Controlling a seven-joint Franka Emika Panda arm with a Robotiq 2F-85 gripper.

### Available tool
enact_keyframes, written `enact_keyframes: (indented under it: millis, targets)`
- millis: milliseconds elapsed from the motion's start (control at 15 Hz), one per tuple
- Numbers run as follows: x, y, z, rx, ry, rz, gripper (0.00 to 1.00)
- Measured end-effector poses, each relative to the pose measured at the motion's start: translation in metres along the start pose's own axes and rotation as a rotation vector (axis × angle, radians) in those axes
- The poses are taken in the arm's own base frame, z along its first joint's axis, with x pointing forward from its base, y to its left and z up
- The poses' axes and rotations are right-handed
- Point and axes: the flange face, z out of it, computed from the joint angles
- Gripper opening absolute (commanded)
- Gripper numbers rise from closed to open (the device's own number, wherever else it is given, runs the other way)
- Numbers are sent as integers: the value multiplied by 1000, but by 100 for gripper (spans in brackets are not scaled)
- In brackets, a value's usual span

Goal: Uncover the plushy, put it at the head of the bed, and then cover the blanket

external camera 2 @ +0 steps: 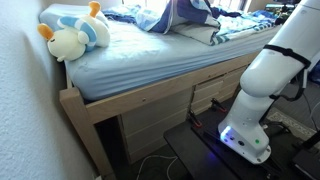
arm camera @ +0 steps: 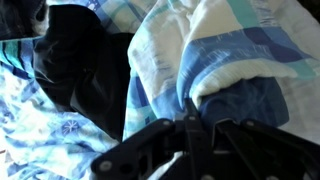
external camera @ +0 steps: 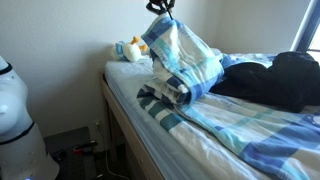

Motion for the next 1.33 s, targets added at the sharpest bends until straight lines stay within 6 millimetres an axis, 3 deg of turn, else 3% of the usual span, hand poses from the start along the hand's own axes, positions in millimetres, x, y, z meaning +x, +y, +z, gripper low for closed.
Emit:
enact_keyframes:
  millis: [333,867,1067,1333]
  targets:
    - [30,0,-16,14,42,-29,7]
    - [40,0,-14,21,43,-50,2]
    - [69,-20,-14,31,53,-111,2]
    - [119,-67,-27,39,90,-229,2]
